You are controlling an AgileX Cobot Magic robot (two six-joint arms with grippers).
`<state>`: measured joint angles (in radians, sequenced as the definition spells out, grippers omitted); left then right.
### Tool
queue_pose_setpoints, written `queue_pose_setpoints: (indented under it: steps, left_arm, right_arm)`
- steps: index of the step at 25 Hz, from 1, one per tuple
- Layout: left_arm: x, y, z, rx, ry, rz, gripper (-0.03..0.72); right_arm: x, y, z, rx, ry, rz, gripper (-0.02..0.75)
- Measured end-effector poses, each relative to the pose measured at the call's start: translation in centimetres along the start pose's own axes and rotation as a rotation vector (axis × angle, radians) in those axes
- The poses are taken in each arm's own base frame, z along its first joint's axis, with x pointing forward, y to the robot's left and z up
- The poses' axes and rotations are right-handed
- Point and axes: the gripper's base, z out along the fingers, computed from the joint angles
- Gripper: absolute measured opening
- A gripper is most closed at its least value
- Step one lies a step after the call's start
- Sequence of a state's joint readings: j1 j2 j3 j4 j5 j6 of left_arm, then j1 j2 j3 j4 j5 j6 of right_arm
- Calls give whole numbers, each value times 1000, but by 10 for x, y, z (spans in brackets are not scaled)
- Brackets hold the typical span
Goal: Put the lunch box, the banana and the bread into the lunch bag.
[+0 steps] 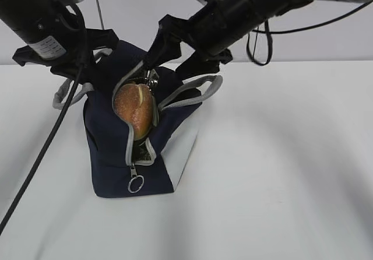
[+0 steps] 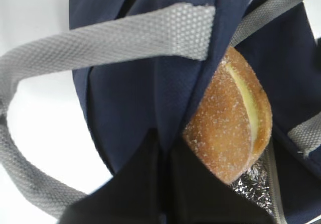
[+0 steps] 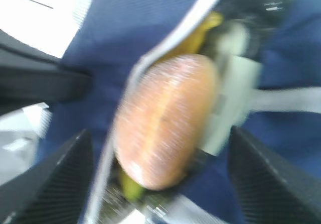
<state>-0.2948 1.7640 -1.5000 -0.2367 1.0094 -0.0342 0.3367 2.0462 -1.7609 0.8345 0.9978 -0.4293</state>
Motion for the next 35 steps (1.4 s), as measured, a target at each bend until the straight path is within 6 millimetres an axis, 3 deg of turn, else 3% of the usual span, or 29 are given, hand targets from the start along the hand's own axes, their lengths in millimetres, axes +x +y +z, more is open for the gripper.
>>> queue_pose_setpoints:
  steps: [7, 20, 35]
  left_arm:
    - [0, 0, 0, 0, 0, 0, 0]
    - [0, -1, 0, 6, 0, -4, 0]
    - [0, -1, 0, 15, 1, -9, 0]
  right_arm:
    - [1, 2, -25, 172, 154, -89, 589]
    - [17, 31, 0, 278, 297, -252, 588]
    - [14, 35, 4, 261, 272, -409, 588]
